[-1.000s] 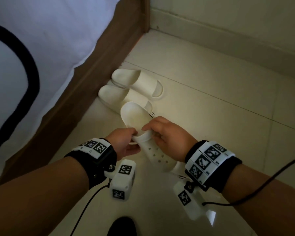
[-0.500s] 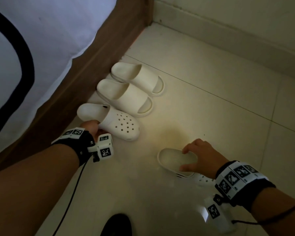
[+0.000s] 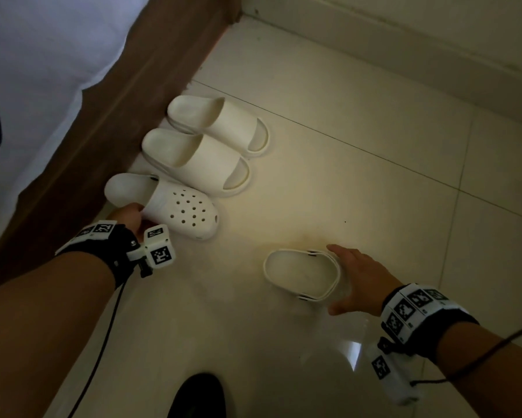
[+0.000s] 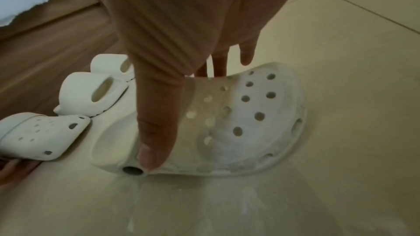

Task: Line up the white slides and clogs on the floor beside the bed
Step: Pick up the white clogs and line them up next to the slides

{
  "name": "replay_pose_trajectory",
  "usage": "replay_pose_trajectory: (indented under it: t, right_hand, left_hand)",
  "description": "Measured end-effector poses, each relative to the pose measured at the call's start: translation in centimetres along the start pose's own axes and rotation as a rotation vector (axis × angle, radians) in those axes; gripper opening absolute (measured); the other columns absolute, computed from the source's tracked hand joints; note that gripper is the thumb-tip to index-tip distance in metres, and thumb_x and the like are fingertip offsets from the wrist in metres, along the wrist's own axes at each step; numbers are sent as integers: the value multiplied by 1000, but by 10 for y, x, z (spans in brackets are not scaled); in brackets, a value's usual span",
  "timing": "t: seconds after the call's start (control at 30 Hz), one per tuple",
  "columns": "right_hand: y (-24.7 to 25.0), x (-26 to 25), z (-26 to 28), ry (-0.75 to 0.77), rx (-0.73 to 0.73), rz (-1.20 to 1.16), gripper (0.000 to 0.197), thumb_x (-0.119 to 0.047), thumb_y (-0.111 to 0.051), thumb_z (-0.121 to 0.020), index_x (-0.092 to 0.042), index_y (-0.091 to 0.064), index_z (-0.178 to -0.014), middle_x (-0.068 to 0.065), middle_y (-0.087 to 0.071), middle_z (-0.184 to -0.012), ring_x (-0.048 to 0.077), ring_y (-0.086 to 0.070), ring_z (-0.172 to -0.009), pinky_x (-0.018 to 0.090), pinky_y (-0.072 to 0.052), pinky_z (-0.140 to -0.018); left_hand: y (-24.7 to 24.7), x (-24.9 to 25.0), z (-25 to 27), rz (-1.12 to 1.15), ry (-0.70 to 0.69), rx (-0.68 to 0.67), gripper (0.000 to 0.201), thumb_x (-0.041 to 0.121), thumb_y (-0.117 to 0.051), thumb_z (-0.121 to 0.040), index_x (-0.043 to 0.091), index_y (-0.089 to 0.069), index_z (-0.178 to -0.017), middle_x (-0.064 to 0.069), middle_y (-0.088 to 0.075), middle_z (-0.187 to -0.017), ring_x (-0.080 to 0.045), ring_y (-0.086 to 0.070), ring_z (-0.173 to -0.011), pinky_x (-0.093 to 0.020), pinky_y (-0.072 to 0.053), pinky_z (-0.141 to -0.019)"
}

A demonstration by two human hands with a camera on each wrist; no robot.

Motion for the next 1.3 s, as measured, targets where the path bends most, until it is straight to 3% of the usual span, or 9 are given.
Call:
replay_pose_trajectory:
  t: [0.07,0.13,0.33,0.57,0.73,0.9,1.07,1.2,1.3]
  right_hand:
    - [-7,3,-4,-1,18,27,119,-57,-80,-50,-28,-15,-146,-1,-31,-150,22,-34,-135,43,-34,-110]
    - [-11,3,-6,-4,54,29,111,-55,-78,-52,-30,-20,-144,-2,-35,-147,22,-38,-133,45,-36,-108]
    - [-11,1,-4,-10,130,-70,83,-46,-77,-54,-30,-41,-127,-1,-52,-125,23,-53,-112,44,-48,-91]
    - [-10,-12,-3,0,251,-471,51,-24,-80,-64,-27,-49,-104,3,-54,-104,21,-56,-89,28,-44,-70]
    - [-15,-37,-5,-25,206,-623,42,-25,-78,-70,-26,-50,-100,5,-59,-96,22,-60,-79,30,-51,-66]
    - [-23,-49,2,-48,220,-866,34,-23,-77,-72,-27,-52,-95,2,-61,-91,22,-64,-78,35,-56,-68]
    - [-36,-69,11,39,154,-901,32,-18,-75,-74,-28,-54,-95,-1,-59,-93,17,-62,-81,28,-54,-65]
    - [-43,-75,16,63,182,-893,35,-21,-76,-73,-35,-53,-95,-6,-60,-101,11,-59,-93,21,-47,-65]
    - [-50,-85,20,134,186,-828,37,-19,-75,-74,-33,-54,-100,-7,-57,-105,9,-56,-98,14,-43,-70]
  left_hand:
    - [0,-6,1,103,39,-10,32,29,-38,-101,15,-56,-80,-7,-63,-74,-20,-58,-62,-31,-41,-53]
    - [0,-13,0,219,64,-9,35,38,-35,-102,16,-57,-86,-5,-61,-81,-19,-58,-69,-32,-44,-55]
    - [-2,-40,13,303,143,-25,31,37,-47,-92,13,-47,-71,-2,-45,-63,-17,-46,-56,-29,-39,-55]
    - [-40,-57,58,-8,235,-344,26,45,-62,-86,19,-59,-86,0,-59,-82,-18,-59,-81,-34,-48,-70]
    - [-77,-86,103,-299,242,-610,60,57,-70,-75,16,-60,-117,-3,-63,-116,-22,-61,-108,-41,-52,-90]
    - [-83,-98,115,-303,284,-659,74,71,-61,-72,16,-58,-122,-5,-66,-119,-22,-62,-109,-43,-53,-88]
    - [-78,-89,123,-244,296,-629,45,51,-54,-91,9,-60,-106,-13,-68,-105,-28,-66,-92,-35,-56,-66]
    - [-68,-90,118,-255,277,-558,27,20,-52,-92,6,-58,-115,-13,-64,-111,-29,-64,-99,-39,-56,-79]
    - [-56,-90,113,-340,204,-464,20,15,-49,-93,11,-53,-113,-7,-60,-105,-21,-63,-88,-33,-57,-69]
Point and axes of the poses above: each hand's wrist, its own z-axis away from the middle knuckle, its own y-axis out of the back of the hand, x = y × z, the point moved 3 cm from there along -z, towards the middle knuckle
